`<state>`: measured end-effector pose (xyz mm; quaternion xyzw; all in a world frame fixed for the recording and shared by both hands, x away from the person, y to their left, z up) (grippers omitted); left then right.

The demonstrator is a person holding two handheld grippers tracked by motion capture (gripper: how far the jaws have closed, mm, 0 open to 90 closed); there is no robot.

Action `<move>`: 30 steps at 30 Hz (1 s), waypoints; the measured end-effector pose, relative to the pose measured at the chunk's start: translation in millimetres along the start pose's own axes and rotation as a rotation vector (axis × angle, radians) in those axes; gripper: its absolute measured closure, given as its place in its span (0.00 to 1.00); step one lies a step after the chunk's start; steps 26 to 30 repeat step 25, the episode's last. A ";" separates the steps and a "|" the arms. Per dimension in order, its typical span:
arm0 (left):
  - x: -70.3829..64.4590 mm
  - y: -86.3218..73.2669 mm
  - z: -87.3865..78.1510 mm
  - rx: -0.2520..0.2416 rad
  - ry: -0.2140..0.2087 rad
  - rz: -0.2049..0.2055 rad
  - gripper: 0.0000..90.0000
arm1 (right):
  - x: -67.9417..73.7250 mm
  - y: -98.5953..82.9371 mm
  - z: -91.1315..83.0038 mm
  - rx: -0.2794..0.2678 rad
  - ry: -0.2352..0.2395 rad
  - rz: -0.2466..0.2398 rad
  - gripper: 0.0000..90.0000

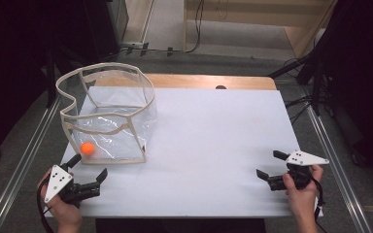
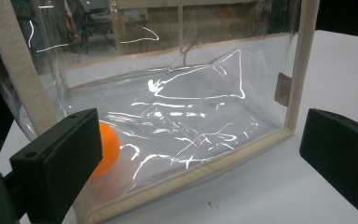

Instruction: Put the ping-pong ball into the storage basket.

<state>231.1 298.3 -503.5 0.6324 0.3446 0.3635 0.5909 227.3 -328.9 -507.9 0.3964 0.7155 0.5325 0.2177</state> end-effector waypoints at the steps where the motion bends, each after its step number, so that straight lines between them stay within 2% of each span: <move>1: 0.0 0.0 0.0 0.000 0.000 -0.001 0.00 | -0.5 -0.6 -1.1 -0.003 -0.002 0.001 0.00; 6: 0.4 0.0 -0.3 -0.002 -0.001 -0.004 0.00 | -1.9 -2.6 -6.4 -0.040 -0.003 0.016 0.00; 12: 0.9 0.1 -0.2 -0.002 -0.002 -0.006 0.00 | -5.0 -5.4 -11.7 -0.078 -0.028 0.035 0.00; 21: 1.1 0.1 -0.2 -0.001 -0.002 -0.009 0.00 | -8.6 -7.4 -21.3 -0.122 -0.041 0.039 0.00; 30: 1.0 0.1 0.2 0.003 -0.001 -0.008 0.00 | -9.6 -8.7 -23.9 -0.128 -0.044 0.051 0.00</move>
Point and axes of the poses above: each handheld gripper's, and its own axes: z roughly forward along the jaws, y roughly out of its top, x roughly to its left, the point moved 1 cm from there along z, roughly forward along the jaws, and after that the axes turned 12 degrees about -x, right-handed, at the moved point
